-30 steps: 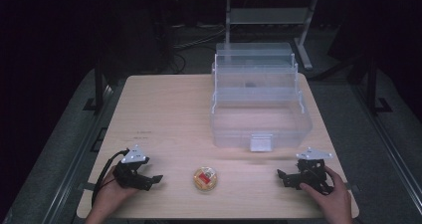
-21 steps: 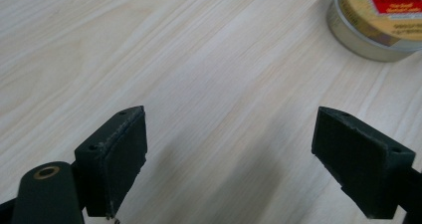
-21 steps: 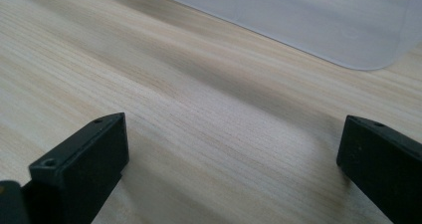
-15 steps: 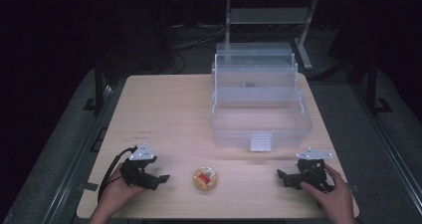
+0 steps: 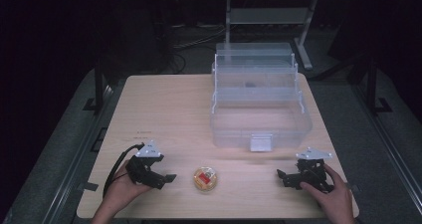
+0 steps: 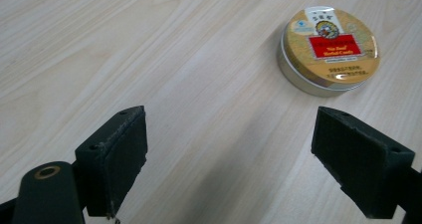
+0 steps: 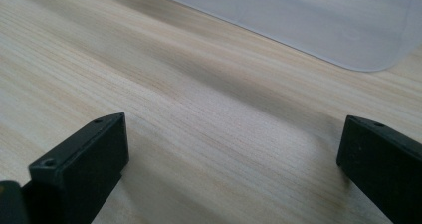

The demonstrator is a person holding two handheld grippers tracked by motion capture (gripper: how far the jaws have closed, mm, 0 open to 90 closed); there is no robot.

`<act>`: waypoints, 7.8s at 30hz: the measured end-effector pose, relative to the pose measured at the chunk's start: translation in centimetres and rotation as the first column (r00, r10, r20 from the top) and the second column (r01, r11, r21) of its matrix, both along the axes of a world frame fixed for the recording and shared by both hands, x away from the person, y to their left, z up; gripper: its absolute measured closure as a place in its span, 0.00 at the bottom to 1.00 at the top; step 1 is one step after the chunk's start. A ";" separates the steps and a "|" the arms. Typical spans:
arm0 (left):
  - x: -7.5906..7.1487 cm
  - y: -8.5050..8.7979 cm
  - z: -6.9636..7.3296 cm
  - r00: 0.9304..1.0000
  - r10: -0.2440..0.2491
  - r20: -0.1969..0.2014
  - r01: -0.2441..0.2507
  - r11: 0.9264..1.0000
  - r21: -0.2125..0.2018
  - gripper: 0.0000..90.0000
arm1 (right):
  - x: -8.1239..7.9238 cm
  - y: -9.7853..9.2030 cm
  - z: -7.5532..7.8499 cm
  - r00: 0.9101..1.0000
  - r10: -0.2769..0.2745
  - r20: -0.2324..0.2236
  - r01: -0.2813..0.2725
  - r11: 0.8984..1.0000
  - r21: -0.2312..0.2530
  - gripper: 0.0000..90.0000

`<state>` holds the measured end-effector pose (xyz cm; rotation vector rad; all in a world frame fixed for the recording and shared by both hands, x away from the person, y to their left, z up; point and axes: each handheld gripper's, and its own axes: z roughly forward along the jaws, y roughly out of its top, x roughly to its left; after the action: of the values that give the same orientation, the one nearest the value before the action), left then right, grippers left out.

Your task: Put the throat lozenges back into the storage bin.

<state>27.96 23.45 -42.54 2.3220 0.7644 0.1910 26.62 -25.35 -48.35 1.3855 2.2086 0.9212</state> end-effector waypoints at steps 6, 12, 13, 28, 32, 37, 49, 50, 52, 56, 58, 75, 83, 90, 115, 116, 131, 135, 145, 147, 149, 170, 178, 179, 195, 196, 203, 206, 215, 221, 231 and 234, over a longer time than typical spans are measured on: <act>0.1 -0.7 0.4 1.000 -0.019 -0.010 0.019 1.000 0.005 0.15 | 0.0 0.0 0.0 1.000 0.000 -0.002 0.000 1.000 0.000 0.00; 0.3 -1.4 0.6 0.999 -0.037 -0.024 0.037 0.999 0.009 0.15 | 0.0 0.0 0.0 1.000 0.000 -0.002 0.000 1.000 0.000 0.00; 0.4 -1.7 0.7 0.999 -0.045 -0.026 0.045 0.999 0.010 0.15 | 0.0 0.0 0.0 1.000 0.000 -0.002 0.000 1.000 0.000 0.00; 0.7 -3.6 0.9 0.993 -0.099 -0.059 0.101 0.994 0.029 0.15 | 0.0 0.0 0.0 1.000 0.000 -0.002 0.000 1.000 0.000 0.00; 0.8 -4.2 0.9 0.991 -0.114 -0.069 0.117 0.992 0.045 0.15 | 0.0 0.0 0.0 1.000 0.000 -0.002 0.000 1.000 0.000 0.00; 1.0 -4.5 1.2 0.990 -0.120 -0.070 0.124 0.991 0.051 0.15 | 0.0 0.0 0.0 1.000 0.000 -0.002 0.000 1.000 0.000 0.00; 1.4 -5.8 1.4 0.984 -0.154 -0.094 0.161 0.984 0.072 0.15 | 0.0 0.0 0.0 1.000 0.000 -0.002 0.000 1.000 0.000 0.00; 1.4 -5.9 1.4 0.983 -0.155 -0.097 0.163 0.984 0.072 0.15 | 0.0 0.0 0.0 1.000 0.000 -0.002 0.000 1.000 0.000 0.00; 1.5 -6.1 1.4 0.982 -0.161 -0.101 0.168 0.983 0.073 0.15 | 0.0 0.0 0.0 1.000 0.000 -0.002 0.000 1.000 0.000 0.00; 1.6 -6.6 1.4 0.979 -0.170 -0.108 0.179 0.981 0.078 0.15 | 0.0 0.0 0.0 1.000 0.000 -0.002 0.000 1.000 0.000 0.00; 1.6 -6.9 1.3 0.978 -0.175 -0.114 0.185 0.979 0.082 0.15 | 0.0 0.0 0.0 1.000 0.000 -0.002 0.000 1.000 0.000 0.00; 1.8 -9.8 0.6 0.958 -0.242 -0.152 0.262 0.956 0.132 0.15 | 0.0 0.0 0.0 1.000 0.000 -0.002 0.000 1.000 0.000 0.00; 1.8 -10.8 0.4 0.952 -0.263 -0.156 0.286 0.947 0.149 0.15 | 0.0 0.0 0.0 1.000 0.000 -0.002 0.000 1.000 0.000 0.00; 1.8 -11.9 0.0 0.949 -0.272 -0.160 0.297 0.941 0.163 0.15 | 0.0 0.0 0.0 1.000 0.000 -0.002 0.000 1.000 0.000 0.00; 1.4 -13.9 -1.6 0.935 -0.312 -0.169 0.348 0.898 0.268 0.15 | 0.0 0.0 0.0 1.000 0.000 -0.002 0.000 1.000 0.000 0.00; 1.4 -13.9 -1.7 0.936 -0.310 -0.169 0.346 0.898 0.272 0.15 | 0.0 0.0 0.0 1.000 0.001 -0.002 -0.001 1.000 0.000 0.00; 1.4 -13.9 -1.8 0.938 -0.302 -0.172 0.341 0.894 0.291 0.21 | 0.0 0.0 0.0 1.000 0.000 -0.002 0.000 1.000 0.000 0.00; 1.5 -13.8 -1.8 0.938 -0.302 -0.172 0.341 0.893 0.293 0.22 | 0.0 0.0 0.0 1.000 0.000 -0.002 0.000 1.000 0.000 0.00; 1.5 -13.5 -1.2 0.941 -0.292 -0.170 0.329 0.906 0.268 0.22 | 0.0 0.0 0.0 1.000 0.000 -0.002 0.000 1.000 0.000 0.00; 1.6 -13.4 -1.1 0.941 -0.291 -0.172 0.329 0.905 0.268 0.22 | 0.0 0.0 0.0 1.000 0.000 -0.002 0.000 1.000 0.000 0.00; 1.6 -13.3 -1.0 0.943 -0.286 -0.172 0.324 0.908 0.265 0.22 | 0.0 0.0 0.0 1.000 0.001 -0.002 -0.001 1.000 0.000 0.00; 1.8 -12.9 1.0 0.945 -0.284 -0.160 0.316 0.916 0.246 0.22 | 0.0 0.0 0.0 1.000 0.001 -0.002 -0.001 1.000 0.000 0.00; 1.7 -13.1 1.9 0.944 -0.291 -0.154 0.320 0.919 0.231 0.22 | 0.0 0.0 0.0 1.000 0.001 -0.002 -0.001 1.000 0.000 0.00; 1.7 -13.1 1.9 0.944 -0.291 -0.154 0.320 0.919 0.231 0.22 | 0.0 0.0 0.0 1.000 0.001 -0.002 -0.001 1.000 0.000 0.00; 2.2 -13.7 4.1 0.941 -0.308 -0.140 0.333 0.916 0.222 0.22 | 0.0 0.0 0.0 1.000 0.001 -0.002 -0.001 1.000 0.000 0.00; 2.2 -13.8 4.3 0.939 -0.313 -0.141 0.338 0.914 0.223 0.22 | 0.0 0.0 0.0 1.000 0.001 -0.002 -0.001 1.000 0.000 0.00; 2.5 -14.1 4.8 0.936 -0.322 -0.142 0.347 0.912 0.218 0.22 | 0.0 0.0 0.0 1.000 0.001 -0.002 -0.001 1.000 0.000 0.00; 2.6 -14.3 5.2 0.935 -0.327 -0.139 0.351 0.911 0.217 0.22 | 0.0 0.0 0.0 1.000 0.001 -0.002 -0.001 1.000 0.000 0.00; 3.2 -14.9 5.8 0.932 -0.335 -0.137 0.358 0.911 0.207 0.22 | 0.0 0.0 0.0 1.000 0.001 -0.003 -0.001 1.000 0.001 0.00; 3.7 -15.2 6.5 0.930 -0.341 -0.134 0.362 0.910 0.199 0.22 | 0.0 0.0 0.0 1.000 0.001 -0.002 -0.001 1.000 0.001 0.00; 4.8 -15.7 7.7 0.929 -0.345 -0.132 0.365 0.912 0.188 0.22 | 0.0 0.0 0.0 1.000 0.001 -0.002 -0.001 1.000 -0.001 0.00; 4.9 -15.7 7.9 0.930 -0.344 -0.130 0.363 0.913 0.187 0.22 | 0.0 0.0 0.0 1.000 0.001 -0.002 -0.001 1.000 0.001 0.00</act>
<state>32.91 7.72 -34.64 2.6390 0.3663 -0.0023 26.63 -25.32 -48.32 1.3865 2.2103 0.9213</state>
